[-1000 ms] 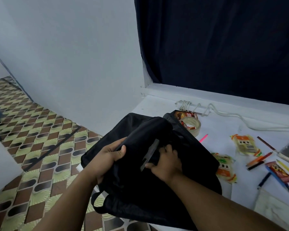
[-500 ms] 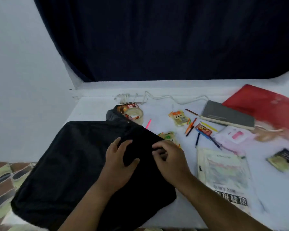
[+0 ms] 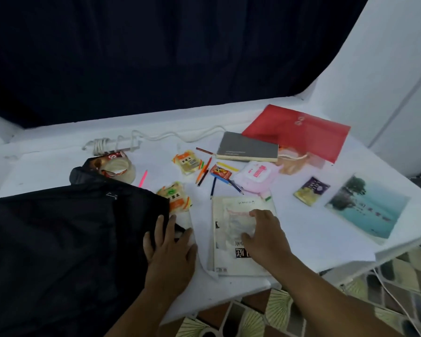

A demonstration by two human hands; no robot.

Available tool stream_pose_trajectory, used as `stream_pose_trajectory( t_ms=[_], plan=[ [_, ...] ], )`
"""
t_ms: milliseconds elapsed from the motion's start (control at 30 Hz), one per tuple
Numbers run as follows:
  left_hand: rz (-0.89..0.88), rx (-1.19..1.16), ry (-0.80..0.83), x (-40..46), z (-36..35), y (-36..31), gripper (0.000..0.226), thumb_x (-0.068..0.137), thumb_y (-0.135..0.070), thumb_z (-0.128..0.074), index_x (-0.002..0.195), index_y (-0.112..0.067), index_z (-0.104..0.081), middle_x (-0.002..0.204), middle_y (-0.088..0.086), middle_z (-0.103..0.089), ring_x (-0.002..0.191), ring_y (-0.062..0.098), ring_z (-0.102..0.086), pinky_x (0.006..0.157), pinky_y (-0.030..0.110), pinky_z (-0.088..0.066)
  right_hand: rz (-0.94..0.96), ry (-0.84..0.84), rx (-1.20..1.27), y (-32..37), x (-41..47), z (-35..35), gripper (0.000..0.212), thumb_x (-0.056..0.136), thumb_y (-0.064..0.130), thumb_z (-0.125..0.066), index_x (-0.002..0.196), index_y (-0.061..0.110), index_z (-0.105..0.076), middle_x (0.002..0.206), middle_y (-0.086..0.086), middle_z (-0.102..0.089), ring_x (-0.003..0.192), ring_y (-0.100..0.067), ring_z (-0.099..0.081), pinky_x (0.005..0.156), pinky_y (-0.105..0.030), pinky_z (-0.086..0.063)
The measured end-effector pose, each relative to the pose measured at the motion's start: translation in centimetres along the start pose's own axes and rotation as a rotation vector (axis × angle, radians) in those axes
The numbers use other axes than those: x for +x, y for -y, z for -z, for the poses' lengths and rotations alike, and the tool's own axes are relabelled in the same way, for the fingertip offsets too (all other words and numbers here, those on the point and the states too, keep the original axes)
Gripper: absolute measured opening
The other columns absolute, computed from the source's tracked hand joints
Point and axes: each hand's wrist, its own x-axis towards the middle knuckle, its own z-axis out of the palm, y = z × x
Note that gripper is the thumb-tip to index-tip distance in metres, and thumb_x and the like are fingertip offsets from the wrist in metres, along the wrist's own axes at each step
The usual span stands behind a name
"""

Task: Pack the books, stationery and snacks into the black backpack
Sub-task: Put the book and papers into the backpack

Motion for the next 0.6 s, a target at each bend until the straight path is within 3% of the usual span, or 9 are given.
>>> stream_pose_trajectory(
  t_ms=[67,167,267,333,500,600],
  plan=[
    [0.032,0.027,-0.021,-0.2,-0.3,-0.2,0.054,0.095,-0.055,-0.028,0.127,-0.035,-0.066,0.156,0.005,-0.041,0.152,0.028,-0.007,0.115,0.048,0.003,-0.035,0.004,-0.022,-1.3,0.3,1.0,0.060,0.087,0.029,-0.067,0.141,0.019,-0.043,0.140,-0.001,-0.042,0.130,-0.023,-0.039,0.100,-0.040,-0.046],
    [0.073,0.073,-0.057,-0.3,-0.1,-0.9,0.052,0.092,-0.055,-0.031,0.122,-0.037,-0.069,0.151,0.003,-0.047,0.151,0.028,-0.012,0.114,0.050,-0.006,-0.078,0.052,0.000,-3.1,1.0,1.8,0.059,0.087,0.027,-0.066,0.140,0.018,-0.042,0.134,-0.005,-0.046,0.126,-0.025,-0.042,0.096,-0.040,-0.048],
    [0.148,0.032,-0.018,-0.4,0.4,-3.0,0.050,0.090,-0.060,-0.028,0.121,-0.045,-0.064,0.160,-0.002,-0.029,0.153,0.025,0.007,0.115,0.053,0.004,-0.080,0.115,0.089,-3.9,1.4,2.1,0.054,0.089,0.021,-0.063,0.139,0.019,-0.044,0.131,-0.006,-0.053,0.122,-0.025,-0.051,0.093,-0.034,-0.048],
    [0.157,-0.005,-0.019,-0.3,0.6,-4.9,0.050,0.092,-0.063,-0.025,0.120,-0.046,-0.063,0.163,-0.005,-0.020,0.153,0.026,0.009,0.112,0.054,0.011,-0.068,0.135,0.174,-4.1,1.6,2.0,0.049,0.090,0.009,-0.056,0.137,0.019,-0.048,0.130,-0.007,-0.055,0.117,-0.024,-0.054,0.085,-0.029,-0.047],
    [0.288,-0.089,0.022,-0.1,0.4,-8.2,0.041,0.093,-0.063,-0.049,0.124,-0.039,-0.061,0.144,-0.016,-0.040,0.143,0.015,-0.022,0.117,0.049,-0.002,-0.146,0.153,0.486,-4.2,2.0,2.6,0.047,0.082,-0.010,-0.048,0.119,0.018,-0.058,0.109,-0.002,-0.061,0.083,-0.007,-0.057,0.058,-0.024,-0.045],
    [0.344,-0.171,-0.005,0.5,0.6,-8.2,0.039,0.088,-0.060,-0.059,0.119,-0.038,-0.063,0.130,-0.017,-0.047,0.134,0.012,-0.032,0.113,0.042,-0.005,-0.184,0.147,0.578,-4.1,2.2,2.7,0.043,0.079,-0.010,-0.050,0.111,0.018,-0.061,0.107,-0.002,-0.063,0.084,-0.009,-0.058,0.057,-0.024,-0.043]
  ],
)
